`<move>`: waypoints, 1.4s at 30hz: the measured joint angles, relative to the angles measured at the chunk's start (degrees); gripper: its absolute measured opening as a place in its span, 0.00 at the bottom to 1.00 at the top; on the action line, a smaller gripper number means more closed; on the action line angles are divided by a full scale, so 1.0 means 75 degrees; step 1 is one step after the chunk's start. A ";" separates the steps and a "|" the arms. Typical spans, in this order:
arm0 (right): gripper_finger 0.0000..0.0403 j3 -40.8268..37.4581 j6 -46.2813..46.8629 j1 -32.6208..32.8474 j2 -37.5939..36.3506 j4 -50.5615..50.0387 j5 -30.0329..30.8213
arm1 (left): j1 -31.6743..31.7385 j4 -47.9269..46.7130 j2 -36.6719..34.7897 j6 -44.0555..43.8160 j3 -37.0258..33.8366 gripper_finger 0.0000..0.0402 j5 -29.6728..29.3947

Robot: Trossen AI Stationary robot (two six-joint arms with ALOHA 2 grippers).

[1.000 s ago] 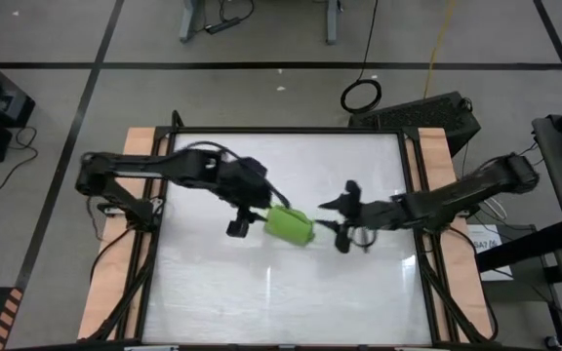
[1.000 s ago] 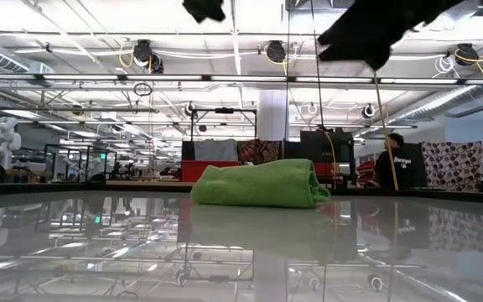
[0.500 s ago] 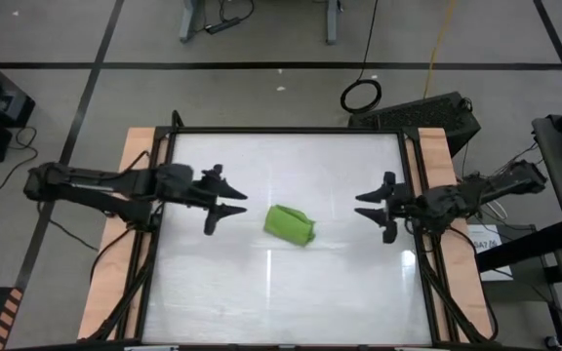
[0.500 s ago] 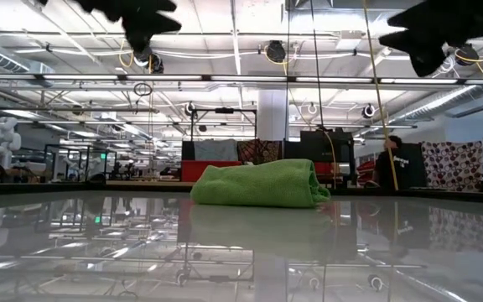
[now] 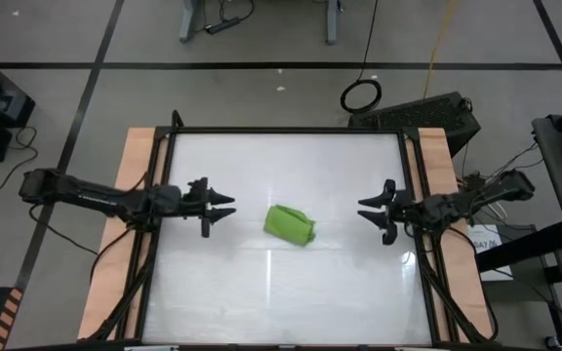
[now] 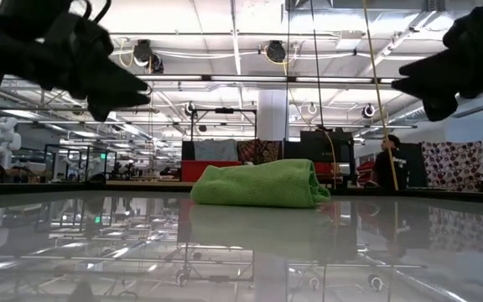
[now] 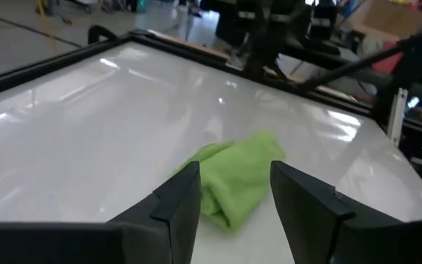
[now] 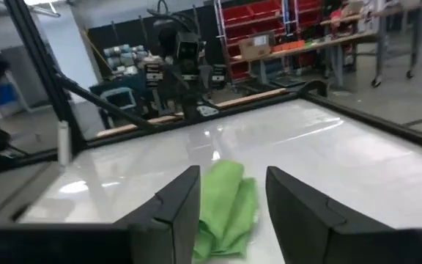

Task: Roll towel into tight, uniform cylinder
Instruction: Return to Home Position

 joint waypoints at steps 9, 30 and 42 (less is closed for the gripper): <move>0.36 -0.0156 -0.1196 -0.0009 -0.0188 0.0147 0.0240 | -0.0003 0.1545 -0.0007 0.0223 -0.1253 0.43 -0.0381; 0.36 -0.0156 -0.1009 -0.0009 -0.0188 0.0147 0.0243 | 0.0000 0.1781 -0.0022 0.1011 -0.1259 0.43 -0.0579; 0.36 -0.0156 -0.1016 -0.0009 -0.0188 0.0141 0.0241 | 0.0000 0.1682 -0.0022 0.1011 -0.1262 0.43 -0.0576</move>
